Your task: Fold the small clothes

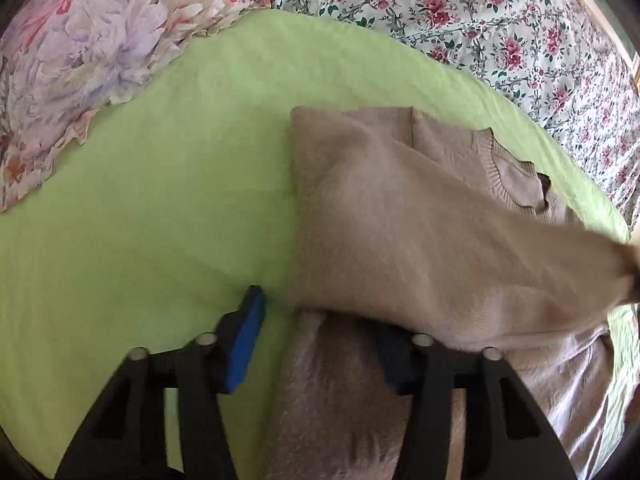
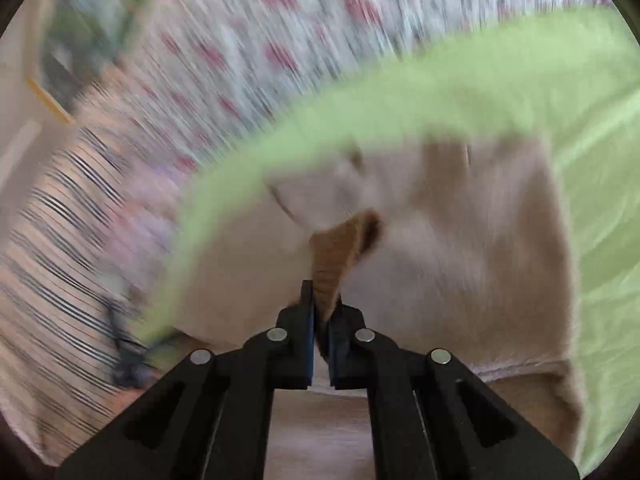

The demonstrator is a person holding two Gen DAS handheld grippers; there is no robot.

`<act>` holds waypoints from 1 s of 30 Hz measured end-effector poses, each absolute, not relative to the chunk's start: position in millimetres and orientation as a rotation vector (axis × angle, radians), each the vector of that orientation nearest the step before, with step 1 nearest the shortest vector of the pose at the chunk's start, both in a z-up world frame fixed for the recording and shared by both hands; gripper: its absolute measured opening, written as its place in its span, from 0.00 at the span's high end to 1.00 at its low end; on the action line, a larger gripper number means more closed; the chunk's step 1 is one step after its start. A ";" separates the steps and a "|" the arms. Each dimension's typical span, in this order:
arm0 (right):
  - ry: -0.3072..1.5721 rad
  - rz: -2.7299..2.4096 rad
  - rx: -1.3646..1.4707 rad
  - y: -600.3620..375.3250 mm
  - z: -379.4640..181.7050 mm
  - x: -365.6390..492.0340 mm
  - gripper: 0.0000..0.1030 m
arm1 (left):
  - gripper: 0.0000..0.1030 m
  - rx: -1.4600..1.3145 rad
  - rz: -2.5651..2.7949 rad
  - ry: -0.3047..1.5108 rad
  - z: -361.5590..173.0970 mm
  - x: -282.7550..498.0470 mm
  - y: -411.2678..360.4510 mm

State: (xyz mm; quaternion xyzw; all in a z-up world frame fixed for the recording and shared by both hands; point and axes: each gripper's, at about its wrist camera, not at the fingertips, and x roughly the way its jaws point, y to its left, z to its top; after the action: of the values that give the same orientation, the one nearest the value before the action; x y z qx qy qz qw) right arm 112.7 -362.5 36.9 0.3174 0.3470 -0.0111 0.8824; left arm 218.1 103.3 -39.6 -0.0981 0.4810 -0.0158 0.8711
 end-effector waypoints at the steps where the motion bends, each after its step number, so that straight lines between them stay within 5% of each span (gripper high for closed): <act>1: 0.707 -0.071 0.634 -368.3 47.4 104.4 0.94 | 0.58 -0.203 -0.028 0.998 -39.0 215.8 103.0; 6: 0.845 -0.169 0.643 -389.8 8.3 102.9 0.94 | 0.70 -0.159 0.047 0.933 -36.0 195.1 92.3; 15: 0.927 -0.193 0.627 -378.7 -36.9 102.3 0.94 | 0.71 -0.333 0.017 0.995 -34.0 185.4 126.2; 23: 0.943 -0.191 0.594 -373.5 -35.9 110.0 0.94 | 0.70 -0.310 -0.215 0.924 21.8 177.9 103.4; 30: 0.862 -0.205 0.515 -366.6 10.6 111.6 0.94 | 0.70 -0.295 -0.287 1.058 -23.3 221.5 67.5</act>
State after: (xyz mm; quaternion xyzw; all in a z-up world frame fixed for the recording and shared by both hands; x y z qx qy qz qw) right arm 111.6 -366.6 10.6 0.2466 0.4122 -0.0982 0.8716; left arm 221.5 67.5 -23.3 -0.1398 0.5011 -0.1360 0.8431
